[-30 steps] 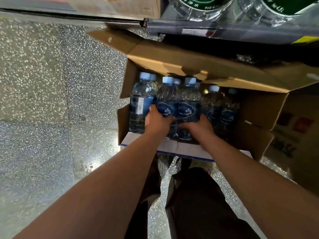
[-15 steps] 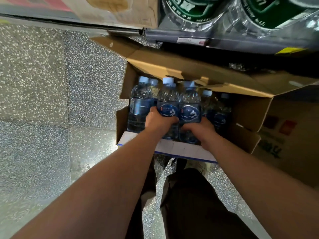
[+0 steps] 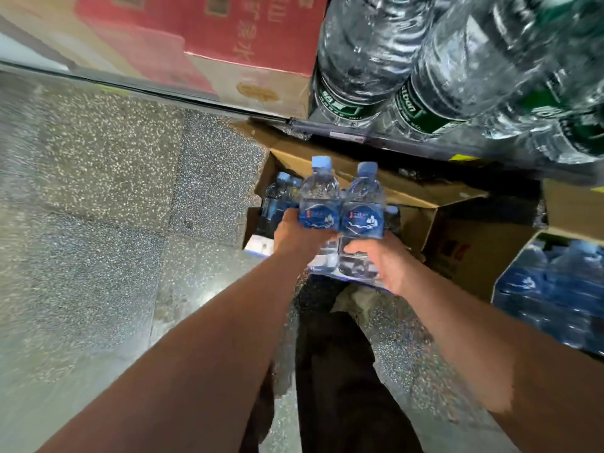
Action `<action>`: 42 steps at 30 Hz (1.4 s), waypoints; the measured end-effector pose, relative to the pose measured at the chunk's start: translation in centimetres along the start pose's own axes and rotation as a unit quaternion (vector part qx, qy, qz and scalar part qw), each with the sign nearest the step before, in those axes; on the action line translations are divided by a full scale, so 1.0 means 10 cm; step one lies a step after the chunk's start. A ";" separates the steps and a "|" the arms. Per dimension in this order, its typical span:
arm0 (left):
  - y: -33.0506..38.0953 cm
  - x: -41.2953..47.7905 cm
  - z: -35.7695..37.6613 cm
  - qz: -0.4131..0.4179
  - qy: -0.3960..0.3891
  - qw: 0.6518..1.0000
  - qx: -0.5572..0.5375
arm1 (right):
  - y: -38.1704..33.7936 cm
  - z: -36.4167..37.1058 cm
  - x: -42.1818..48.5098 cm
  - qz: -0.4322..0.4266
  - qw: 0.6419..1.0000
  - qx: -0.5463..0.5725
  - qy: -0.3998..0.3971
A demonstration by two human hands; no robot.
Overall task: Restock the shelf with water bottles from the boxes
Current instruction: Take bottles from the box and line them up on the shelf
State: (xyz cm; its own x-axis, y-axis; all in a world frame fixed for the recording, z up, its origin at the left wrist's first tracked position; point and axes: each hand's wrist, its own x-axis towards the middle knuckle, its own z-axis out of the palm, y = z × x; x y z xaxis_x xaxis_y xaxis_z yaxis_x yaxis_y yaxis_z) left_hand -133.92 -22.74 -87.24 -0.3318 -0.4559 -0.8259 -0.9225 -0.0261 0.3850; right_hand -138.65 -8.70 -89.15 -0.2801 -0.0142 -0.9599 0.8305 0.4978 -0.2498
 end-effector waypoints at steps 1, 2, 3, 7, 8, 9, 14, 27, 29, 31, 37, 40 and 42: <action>0.03 -0.08 -0.05 0.006 0.000 1.000 -0.010 | -0.03 -0.01 -0.10 -0.019 1.000 0.001 0.010; 0.06 -0.16 -0.12 0.016 -0.001 1.000 -0.019 | -0.07 -0.01 -0.22 -0.037 0.999 0.004 0.018; 0.09 -0.25 -0.19 0.027 -0.009 0.999 -0.029 | -0.10 -0.01 -0.34 -0.054 0.998 0.006 0.025; 0.12 -0.64 -0.54 0.081 -0.037 0.995 -0.039 | -0.11 0.07 -0.96 -0.096 0.995 0.017 0.028; 0.13 -0.76 -0.64 0.096 -0.042 0.993 -0.045 | -0.11 0.11 -1.13 -0.115 0.993 0.020 0.024; 0.13 -0.88 -0.75 0.107 -0.048 0.992 -0.053 | -0.11 0.16 -1.30 -0.132 0.991 0.023 0.022; 0.25 -1.63 -1.42 0.170 -0.055 0.981 -0.079 | -0.21 0.37 -2.26 -0.195 0.980 0.043 0.017; 0.98 -3.62 -2.88 0.345 -0.009 0.924 -0.165 | -0.77 0.55 -4.78 -0.397 0.907 0.126 0.060; 1.08 -3.89 -2.98 0.364 -0.026 0.915 -0.172 | -0.81 0.51 -5.09 -0.430 0.891 0.122 0.076; 1.19 -4.18 -3.09 0.381 -0.014 0.909 -0.171 | -0.84 0.45 -5.39 -0.467 0.872 0.125 0.076; 1.43 -4.67 -3.22 0.420 -0.007 0.897 -0.139 | -0.92 0.23 -5.98 -0.508 0.850 0.115 0.075; 1.57 -4.84 -3.22 0.439 -0.006 0.889 -0.134 | -0.96 0.11 -6.19 -0.511 0.844 0.142 0.077; 1.68 -4.90 -3.21 0.445 -0.006 0.886 -0.130 | -1.01 0.03 -6.27 -0.516 0.839 0.151 0.077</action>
State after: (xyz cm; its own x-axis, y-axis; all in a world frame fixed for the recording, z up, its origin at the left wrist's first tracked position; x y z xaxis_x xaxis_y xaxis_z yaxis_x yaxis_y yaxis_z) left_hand -126.84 -29.36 -27.10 -0.9090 -0.3886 -0.1504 -0.2177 0.1352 0.9666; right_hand -129.38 -13.08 -26.47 -0.9654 -0.1792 -0.1896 0.1843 0.0463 -0.9818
